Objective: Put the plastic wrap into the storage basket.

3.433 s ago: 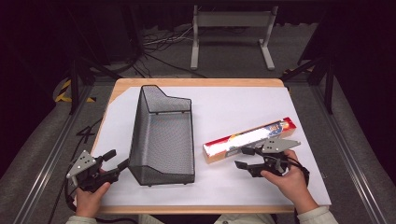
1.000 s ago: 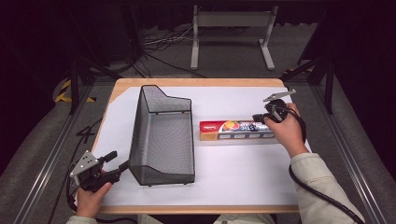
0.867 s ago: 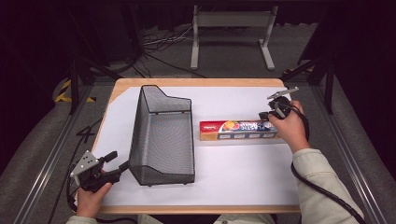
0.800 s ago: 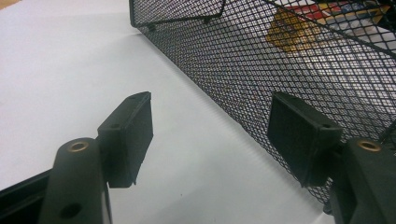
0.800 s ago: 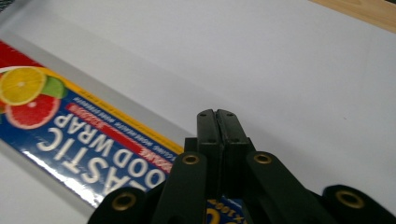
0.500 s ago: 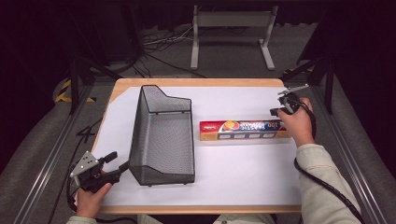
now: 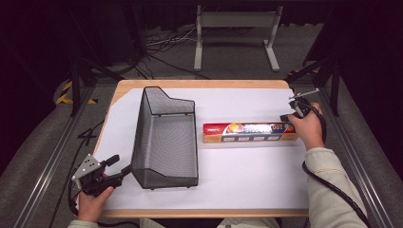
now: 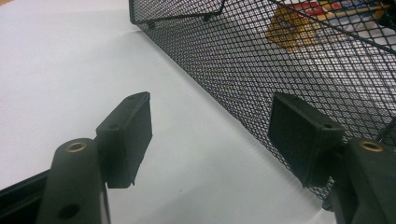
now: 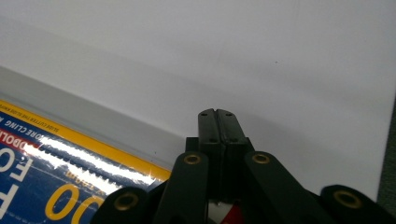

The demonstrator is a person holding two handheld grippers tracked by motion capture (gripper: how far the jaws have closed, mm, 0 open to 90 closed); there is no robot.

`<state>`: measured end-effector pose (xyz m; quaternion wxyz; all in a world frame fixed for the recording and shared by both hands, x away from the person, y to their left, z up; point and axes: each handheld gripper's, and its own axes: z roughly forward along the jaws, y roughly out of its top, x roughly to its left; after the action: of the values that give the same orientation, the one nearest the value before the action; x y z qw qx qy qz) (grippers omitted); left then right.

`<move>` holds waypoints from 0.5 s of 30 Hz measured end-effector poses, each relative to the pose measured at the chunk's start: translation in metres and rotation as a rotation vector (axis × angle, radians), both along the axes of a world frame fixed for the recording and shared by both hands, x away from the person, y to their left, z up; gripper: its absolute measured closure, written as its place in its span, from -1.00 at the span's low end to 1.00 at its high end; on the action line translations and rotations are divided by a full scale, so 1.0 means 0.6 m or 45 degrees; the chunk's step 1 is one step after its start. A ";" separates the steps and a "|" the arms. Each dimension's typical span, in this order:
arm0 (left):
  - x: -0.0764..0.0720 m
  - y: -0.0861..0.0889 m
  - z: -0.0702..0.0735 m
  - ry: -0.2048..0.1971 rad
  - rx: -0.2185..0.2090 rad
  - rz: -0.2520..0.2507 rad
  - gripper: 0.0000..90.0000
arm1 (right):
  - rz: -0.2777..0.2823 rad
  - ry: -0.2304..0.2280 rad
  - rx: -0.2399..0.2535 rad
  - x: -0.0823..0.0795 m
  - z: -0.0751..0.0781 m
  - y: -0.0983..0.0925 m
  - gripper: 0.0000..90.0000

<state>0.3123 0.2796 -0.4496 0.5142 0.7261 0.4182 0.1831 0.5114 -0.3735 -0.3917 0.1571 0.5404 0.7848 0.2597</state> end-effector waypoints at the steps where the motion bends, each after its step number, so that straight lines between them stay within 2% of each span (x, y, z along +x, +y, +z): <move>1: 0.000 0.000 0.000 0.001 0.000 -0.002 -0.31 | -0.006 0.011 0.018 0.000 0.000 -0.002 1.00; 3: 0.000 0.001 0.000 0.002 -0.001 0.000 -0.31 | -0.006 0.029 0.026 0.001 0.001 -0.003 1.00; 7: -0.001 0.002 0.000 0.000 -0.007 0.002 -0.31 | 0.017 0.065 -0.015 0.000 0.005 0.000 1.00; 10: -0.001 0.002 0.000 -0.001 -0.007 0.001 -0.31 | 0.008 0.082 -0.017 -0.001 0.006 0.000 1.00; 15: 0.000 0.002 0.000 -0.001 -0.011 0.001 -0.31 | 0.009 0.164 -0.027 -0.015 0.007 -0.001 1.00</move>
<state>0.3121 0.2808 -0.4495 0.5174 0.7236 0.4192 0.1817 0.5022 -0.3738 -0.3875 0.1108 0.5515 0.7979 0.2167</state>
